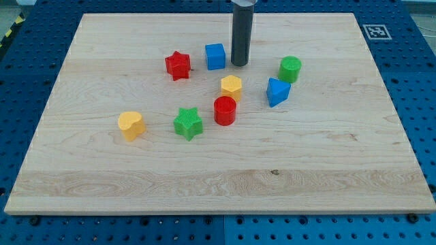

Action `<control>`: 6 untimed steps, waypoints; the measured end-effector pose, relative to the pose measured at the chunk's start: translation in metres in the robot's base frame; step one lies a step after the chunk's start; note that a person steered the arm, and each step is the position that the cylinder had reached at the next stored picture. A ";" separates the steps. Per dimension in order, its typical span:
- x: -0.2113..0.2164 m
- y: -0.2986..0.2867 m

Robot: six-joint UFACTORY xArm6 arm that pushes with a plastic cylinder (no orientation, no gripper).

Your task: Slightly touch right to the blue cube

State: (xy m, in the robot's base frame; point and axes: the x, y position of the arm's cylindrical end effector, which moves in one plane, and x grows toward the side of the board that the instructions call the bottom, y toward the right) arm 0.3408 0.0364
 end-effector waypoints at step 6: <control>0.042 -0.076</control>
